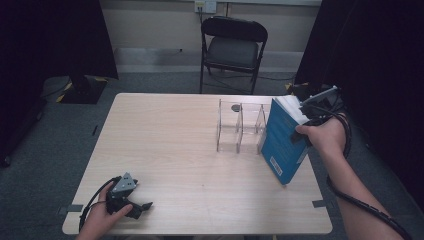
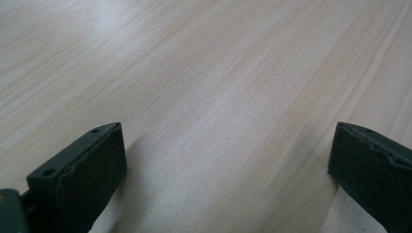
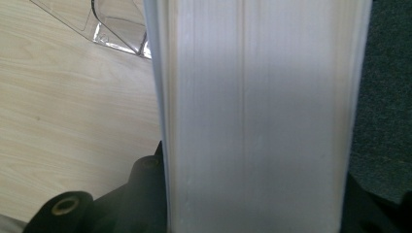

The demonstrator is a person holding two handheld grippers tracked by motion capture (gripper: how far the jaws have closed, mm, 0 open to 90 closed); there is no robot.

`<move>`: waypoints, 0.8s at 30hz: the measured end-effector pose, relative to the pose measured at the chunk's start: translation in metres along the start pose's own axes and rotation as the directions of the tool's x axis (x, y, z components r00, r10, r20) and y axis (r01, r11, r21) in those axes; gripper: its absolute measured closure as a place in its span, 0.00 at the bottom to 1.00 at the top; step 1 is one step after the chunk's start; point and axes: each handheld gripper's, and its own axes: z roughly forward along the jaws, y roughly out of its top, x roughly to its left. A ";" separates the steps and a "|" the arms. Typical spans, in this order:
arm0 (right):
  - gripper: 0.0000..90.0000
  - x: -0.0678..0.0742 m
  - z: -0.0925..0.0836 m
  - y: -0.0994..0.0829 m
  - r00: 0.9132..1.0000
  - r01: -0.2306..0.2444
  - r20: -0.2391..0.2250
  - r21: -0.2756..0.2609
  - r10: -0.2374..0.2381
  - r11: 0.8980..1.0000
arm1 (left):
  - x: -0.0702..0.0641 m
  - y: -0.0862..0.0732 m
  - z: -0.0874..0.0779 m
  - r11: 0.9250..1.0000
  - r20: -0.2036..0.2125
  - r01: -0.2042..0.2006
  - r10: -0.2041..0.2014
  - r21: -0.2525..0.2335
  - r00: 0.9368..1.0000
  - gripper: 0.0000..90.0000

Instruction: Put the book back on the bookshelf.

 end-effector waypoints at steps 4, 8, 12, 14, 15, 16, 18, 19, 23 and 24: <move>0.66 -0.003 0.001 -0.006 1.000 -0.005 -0.015 -0.011 0.005 1.000 | 0.000 0.000 0.000 1.000 0.001 -0.002 0.002 -0.001 1.000 0.00; 0.65 -0.003 -0.001 -0.010 1.000 -0.010 -0.019 -0.030 0.010 0.999 | 0.000 0.000 0.000 1.000 0.000 -0.002 0.002 -0.001 1.000 0.00; 0.63 -0.001 -0.003 -0.008 1.000 0.003 -0.013 -0.035 -0.004 0.999 | 0.000 0.000 0.000 1.000 0.000 -0.002 0.002 0.000 1.000 0.00; 0.62 0.000 -0.003 -0.004 1.000 0.008 -0.010 -0.036 -0.008 0.999 | 0.000 0.000 0.000 1.000 0.000 -0.002 0.002 -0.001 1.000 0.00; 0.62 -0.001 -0.002 -0.002 1.000 0.017 -0.009 -0.029 -0.017 0.999 | 0.000 0.000 0.000 1.000 0.000 -0.002 0.002 -0.001 1.000 0.00; 0.62 0.000 0.000 0.000 1.000 0.013 -0.011 -0.027 -0.014 1.000 | 0.000 0.000 0.000 1.000 0.000 -0.002 0.002 -0.001 1.000 0.00; 0.63 -0.002 0.003 0.004 1.000 0.009 -0.012 -0.013 -0.009 1.000 | 0.000 0.000 0.000 1.000 0.000 -0.002 0.002 -0.001 1.000 0.00; 0.65 -0.002 0.005 0.006 1.000 0.006 -0.009 -0.013 -0.007 1.000 | 0.000 0.000 0.000 1.000 0.000 -0.002 0.002 -0.001 1.000 0.00; 0.68 -0.005 0.005 0.005 1.000 -0.008 -0.002 -0.031 0.008 0.999 | 0.000 0.000 0.000 1.000 0.000 -0.002 0.002 -0.001 1.000 0.00; 0.68 -0.005 0.005 0.004 1.000 -0.015 0.003 -0.033 0.016 0.999 | 0.000 0.000 0.000 1.000 0.000 -0.002 0.002 -0.001 1.000 0.00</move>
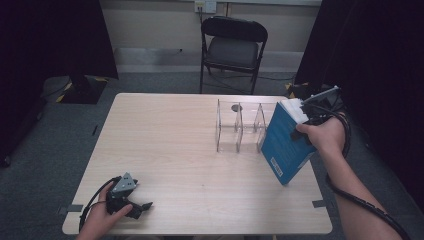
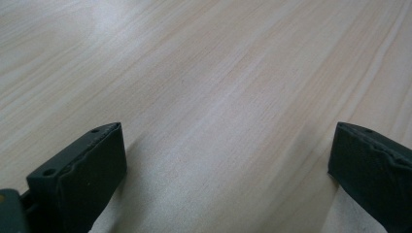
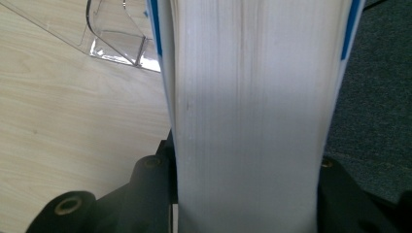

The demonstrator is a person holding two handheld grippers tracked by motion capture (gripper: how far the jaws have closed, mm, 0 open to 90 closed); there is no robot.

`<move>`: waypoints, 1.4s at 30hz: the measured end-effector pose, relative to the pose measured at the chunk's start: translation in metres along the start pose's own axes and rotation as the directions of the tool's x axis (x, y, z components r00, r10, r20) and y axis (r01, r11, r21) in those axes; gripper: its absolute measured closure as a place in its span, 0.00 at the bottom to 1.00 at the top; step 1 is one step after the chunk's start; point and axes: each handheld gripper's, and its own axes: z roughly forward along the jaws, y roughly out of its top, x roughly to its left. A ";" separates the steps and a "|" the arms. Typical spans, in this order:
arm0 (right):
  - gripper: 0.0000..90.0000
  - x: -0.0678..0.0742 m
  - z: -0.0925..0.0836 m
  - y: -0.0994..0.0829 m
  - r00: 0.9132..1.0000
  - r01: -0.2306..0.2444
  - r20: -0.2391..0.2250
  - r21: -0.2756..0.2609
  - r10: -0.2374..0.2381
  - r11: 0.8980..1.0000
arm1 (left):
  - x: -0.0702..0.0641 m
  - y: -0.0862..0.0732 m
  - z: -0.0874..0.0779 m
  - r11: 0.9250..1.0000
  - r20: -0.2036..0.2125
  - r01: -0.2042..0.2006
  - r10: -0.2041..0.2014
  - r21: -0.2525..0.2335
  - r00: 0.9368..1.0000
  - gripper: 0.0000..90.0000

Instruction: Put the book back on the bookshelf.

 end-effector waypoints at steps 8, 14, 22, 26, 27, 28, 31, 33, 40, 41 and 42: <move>0.69 0.004 -0.002 0.014 1.000 0.009 0.001 0.006 -0.010 1.000 | 0.000 0.000 0.000 1.000 -0.001 0.000 0.000 0.002 1.000 0.00; 0.69 0.006 -0.006 0.025 1.000 0.001 -0.002 0.002 -0.001 1.000 | 0.000 0.000 0.000 1.000 0.000 -0.001 0.001 0.002 1.000 0.00; 0.69 0.003 -0.009 0.041 0.999 -0.026 0.022 -0.020 0.027 0.999 | 0.000 0.000 0.000 1.000 0.001 0.004 -0.004 0.002 1.000 0.00; 0.68 0.001 -0.006 0.047 0.999 -0.040 0.022 -0.027 0.041 0.999 | 0.000 0.000 0.000 1.000 0.000 0.000 0.000 0.002 1.000 0.00; 0.69 0.000 -0.006 0.048 0.999 -0.049 0.023 -0.031 0.049 0.998 | 0.000 0.000 0.000 1.000 0.000 -0.001 0.001 0.002 1.000 0.00; 0.68 0.000 -0.006 0.049 0.999 -0.043 0.026 -0.032 0.043 0.999 | 0.000 0.000 0.000 1.000 0.002 0.004 -0.004 0.001 1.000 0.00; 0.68 -0.001 -0.005 0.053 0.998 -0.050 0.021 -0.033 0.051 0.998 | 0.000 0.000 0.000 1.000 0.000 -0.001 0.001 0.002 1.000 0.00; 0.68 0.000 -0.005 0.056 0.999 -0.048 0.023 -0.032 0.049 0.998 | 0.000 0.000 0.000 1.000 0.000 -0.001 0.001 0.003 1.000 0.00; 0.68 0.001 -0.002 0.064 0.998 -0.049 0.027 -0.045 0.050 0.998 | 0.000 0.000 0.000 1.000 0.002 0.004 -0.004 0.002 1.000 0.00; 0.68 0.000 -0.001 0.065 0.998 -0.053 0.024 -0.047 0.054 0.997 | 0.000 0.000 0.000 1.000 0.002 0.004 -0.004 0.001 1.000 0.00; 0.68 0.000 -0.001 0.066 0.998 -0.059 0.023 -0.050 0.060 0.997 | 0.000 0.000 0.000 1.000 0.002 0.005 -0.005 0.001 1.000 0.00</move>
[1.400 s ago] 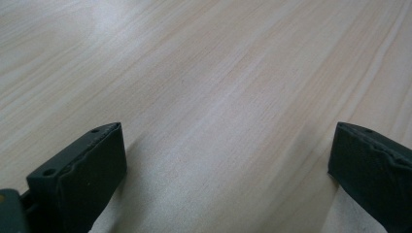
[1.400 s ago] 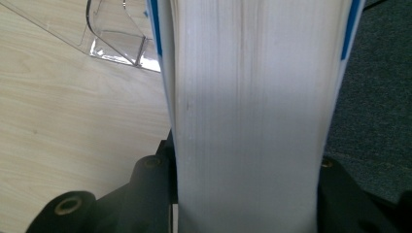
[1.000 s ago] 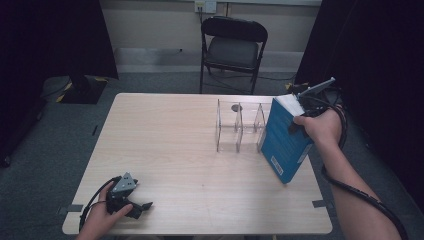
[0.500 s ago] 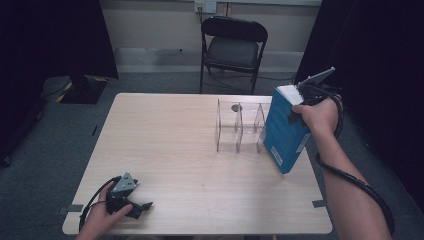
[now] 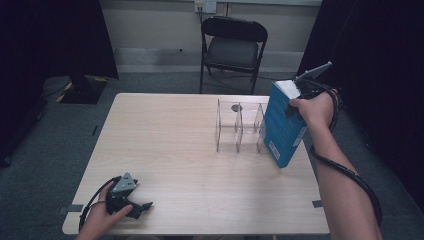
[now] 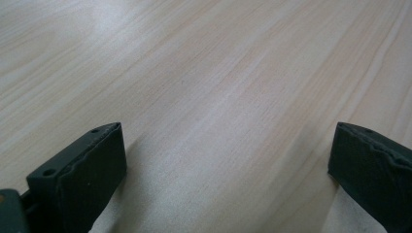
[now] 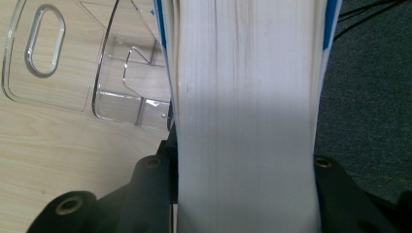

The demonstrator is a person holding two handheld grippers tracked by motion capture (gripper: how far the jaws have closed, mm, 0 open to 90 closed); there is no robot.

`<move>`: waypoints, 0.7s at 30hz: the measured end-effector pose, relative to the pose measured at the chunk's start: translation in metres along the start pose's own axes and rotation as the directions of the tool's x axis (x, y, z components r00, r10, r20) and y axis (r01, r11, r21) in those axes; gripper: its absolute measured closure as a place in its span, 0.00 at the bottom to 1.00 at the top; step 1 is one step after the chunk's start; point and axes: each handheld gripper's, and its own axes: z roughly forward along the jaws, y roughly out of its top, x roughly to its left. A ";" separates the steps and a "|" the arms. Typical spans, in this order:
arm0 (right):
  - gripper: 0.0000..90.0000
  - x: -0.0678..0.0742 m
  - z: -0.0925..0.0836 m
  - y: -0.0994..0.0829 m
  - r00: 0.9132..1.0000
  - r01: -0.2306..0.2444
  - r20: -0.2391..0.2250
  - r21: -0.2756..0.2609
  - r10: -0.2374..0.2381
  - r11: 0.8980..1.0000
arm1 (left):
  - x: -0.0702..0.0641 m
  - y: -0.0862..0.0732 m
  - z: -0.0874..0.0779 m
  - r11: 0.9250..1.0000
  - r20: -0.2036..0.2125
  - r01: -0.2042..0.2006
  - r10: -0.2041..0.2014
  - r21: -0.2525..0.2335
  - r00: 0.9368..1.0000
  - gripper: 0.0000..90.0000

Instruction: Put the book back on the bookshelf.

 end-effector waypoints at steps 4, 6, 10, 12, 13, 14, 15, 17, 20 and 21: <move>0.68 -0.002 0.002 0.003 1.000 -0.003 0.000 -0.009 0.003 1.000 | 0.000 0.000 0.000 1.000 0.000 -0.001 0.001 0.000 1.000 0.00; 0.68 -0.002 0.002 0.004 1.000 0.005 0.006 -0.014 -0.005 1.000 | 0.000 0.000 0.000 1.000 0.000 -0.002 0.002 0.000 1.000 0.00; 0.68 -0.004 0.005 0.007 1.000 -0.008 0.001 -0.021 0.009 1.000 | 0.000 0.000 0.000 1.000 0.002 0.003 -0.003 0.000 1.000 0.00; 0.68 -0.004 0.007 0.008 1.000 -0.008 -0.001 -0.022 0.008 1.000 | 0.000 0.000 0.000 1.000 0.002 0.003 -0.003 0.001 1.000 0.00; 0.68 -0.004 0.008 0.009 1.000 -0.016 0.000 -0.024 0.016 1.000 | 0.000 0.000 0.000 1.000 0.002 0.003 -0.003 0.001 1.000 0.00; 0.68 -0.004 0.009 0.010 1.000 -0.011 0.002 -0.027 0.011 1.000 | 0.001 0.000 0.000 1.000 -0.001 -0.008 0.008 0.002 1.000 0.00; 0.68 -0.003 0.011 0.010 1.000 -0.005 0.003 -0.029 0.005 1.000 | 0.000 0.000 0.000 1.000 0.001 -0.003 0.003 0.001 1.000 0.00; 0.68 -0.003 0.014 0.011 1.000 -0.007 0.003 -0.038 0.007 0.999 | 0.001 0.000 0.000 1.000 -0.001 -0.007 0.007 0.002 1.000 0.00; 0.68 -0.003 0.018 0.013 1.000 -0.015 0.000 -0.041 0.015 0.999 | 0.001 0.000 0.000 1.000 -0.001 -0.008 0.008 0.001 1.000 0.00; 0.68 -0.003 0.019 0.013 1.000 -0.016 0.000 -0.040 0.016 0.999 | 0.000 0.000 0.000 1.000 0.000 -0.005 0.005 0.001 1.000 0.00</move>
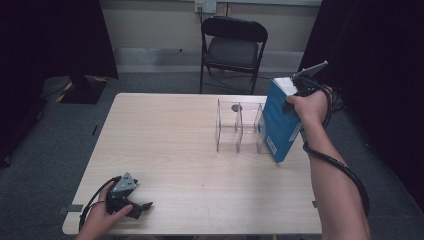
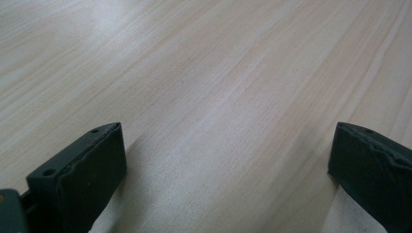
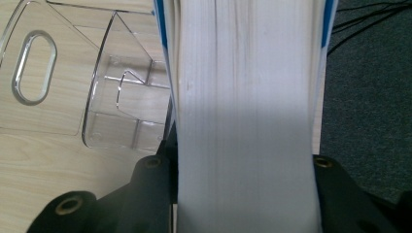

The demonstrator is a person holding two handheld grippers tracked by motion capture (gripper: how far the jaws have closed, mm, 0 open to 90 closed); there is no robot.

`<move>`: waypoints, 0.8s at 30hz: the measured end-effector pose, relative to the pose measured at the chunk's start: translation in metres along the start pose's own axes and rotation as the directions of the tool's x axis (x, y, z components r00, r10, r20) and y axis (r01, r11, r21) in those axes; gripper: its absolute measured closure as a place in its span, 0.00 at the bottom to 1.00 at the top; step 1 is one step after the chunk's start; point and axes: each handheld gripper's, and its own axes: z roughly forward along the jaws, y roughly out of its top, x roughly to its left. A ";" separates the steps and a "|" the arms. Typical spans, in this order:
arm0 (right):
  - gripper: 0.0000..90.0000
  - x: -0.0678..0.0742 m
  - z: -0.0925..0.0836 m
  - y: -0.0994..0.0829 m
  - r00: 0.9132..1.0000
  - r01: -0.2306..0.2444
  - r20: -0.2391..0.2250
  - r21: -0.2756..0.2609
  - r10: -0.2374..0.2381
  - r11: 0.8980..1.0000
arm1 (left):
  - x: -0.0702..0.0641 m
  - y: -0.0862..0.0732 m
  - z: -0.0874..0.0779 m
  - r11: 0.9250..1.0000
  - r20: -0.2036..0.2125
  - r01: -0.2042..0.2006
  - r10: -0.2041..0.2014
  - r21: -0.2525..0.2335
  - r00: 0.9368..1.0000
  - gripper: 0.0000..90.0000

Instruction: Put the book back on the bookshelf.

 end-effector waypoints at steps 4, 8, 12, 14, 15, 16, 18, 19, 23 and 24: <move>0.68 0.000 0.006 0.001 1.000 -0.002 0.003 -0.005 0.002 1.000 | 0.000 0.000 0.000 1.000 0.001 -0.003 0.003 0.000 1.000 0.00; 0.68 0.002 0.010 0.001 1.000 0.004 0.010 -0.003 -0.004 1.000 | 0.000 0.000 0.000 1.000 0.001 -0.003 0.003 0.000 1.000 0.00; 0.68 0.001 0.014 -0.001 1.000 0.001 0.010 -0.023 -0.001 1.000 | 0.001 0.000 0.000 1.000 -0.004 -0.007 0.007 0.000 1.000 0.00; 0.68 0.001 0.016 -0.003 1.000 -0.003 0.002 -0.019 0.003 1.000 | 0.001 0.000 0.000 1.000 0.001 -0.003 0.003 0.000 1.000 0.00; 0.67 0.000 0.016 -0.004 1.000 -0.013 -0.002 -0.019 0.012 1.000 | 0.001 0.001 0.001 1.000 0.000 -0.003 0.003 -0.002 1.000 0.00; 0.67 0.001 0.016 -0.004 1.000 -0.011 0.003 -0.021 0.011 1.000 | 0.001 0.001 0.001 1.000 0.000 -0.005 0.005 0.000 1.000 0.00; 0.67 0.001 0.016 -0.005 1.000 -0.003 0.001 -0.023 0.003 1.000 | 0.001 0.000 0.000 1.000 0.000 -0.003 0.003 0.000 1.000 0.00; 0.67 0.001 0.016 -0.005 1.000 -0.009 0.002 -0.023 0.009 1.000 | 0.001 0.001 0.001 1.000 0.000 -0.005 0.005 -0.001 1.000 0.00; 0.65 0.001 0.017 -0.004 1.000 -0.004 0.001 -0.020 0.004 1.000 | 0.001 0.000 0.001 1.000 0.001 -0.003 0.003 0.000 1.000 0.00; 0.65 0.001 0.017 -0.004 1.000 -0.003 0.001 -0.013 0.003 1.000 | 0.001 0.000 0.001 1.000 0.001 -0.005 0.005 -0.001 1.000 0.00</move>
